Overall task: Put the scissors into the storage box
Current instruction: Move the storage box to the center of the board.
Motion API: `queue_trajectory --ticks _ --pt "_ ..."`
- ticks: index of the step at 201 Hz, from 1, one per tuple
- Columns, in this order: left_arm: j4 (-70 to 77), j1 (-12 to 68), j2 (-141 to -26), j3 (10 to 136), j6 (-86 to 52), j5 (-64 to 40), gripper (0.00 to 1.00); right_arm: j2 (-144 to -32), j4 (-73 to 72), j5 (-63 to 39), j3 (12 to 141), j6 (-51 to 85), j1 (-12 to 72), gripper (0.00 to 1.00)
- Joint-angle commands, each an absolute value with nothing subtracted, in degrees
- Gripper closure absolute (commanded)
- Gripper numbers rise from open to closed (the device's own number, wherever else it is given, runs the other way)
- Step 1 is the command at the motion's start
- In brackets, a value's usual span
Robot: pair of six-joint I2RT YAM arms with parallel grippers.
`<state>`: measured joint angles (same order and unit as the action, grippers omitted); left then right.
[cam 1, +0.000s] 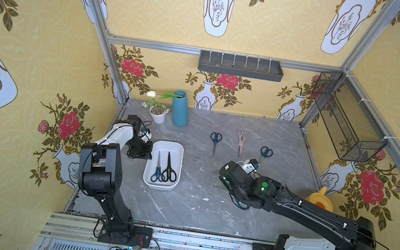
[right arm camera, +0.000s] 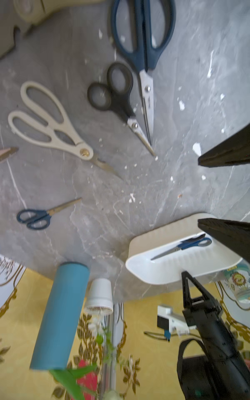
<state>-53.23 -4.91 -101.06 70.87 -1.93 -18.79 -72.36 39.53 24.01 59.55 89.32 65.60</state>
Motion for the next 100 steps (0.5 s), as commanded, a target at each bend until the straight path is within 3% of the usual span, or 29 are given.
queue_trajectory --ticks 1,69,100 --pt "-54.8 -3.6 -102.8 71.8 -5.3 -20.1 0.89 -71.5 47.8 21.2 58.9 91.0 65.6 0.54" --pt "-54.6 4.0 -106.8 76.0 -9.1 -23.0 0.85 -74.2 60.1 17.3 60.4 87.5 65.3 0.49" --pt "-53.9 6.8 -108.3 77.2 -10.1 -23.4 0.78 -73.1 60.2 15.3 57.6 83.8 61.9 0.47"
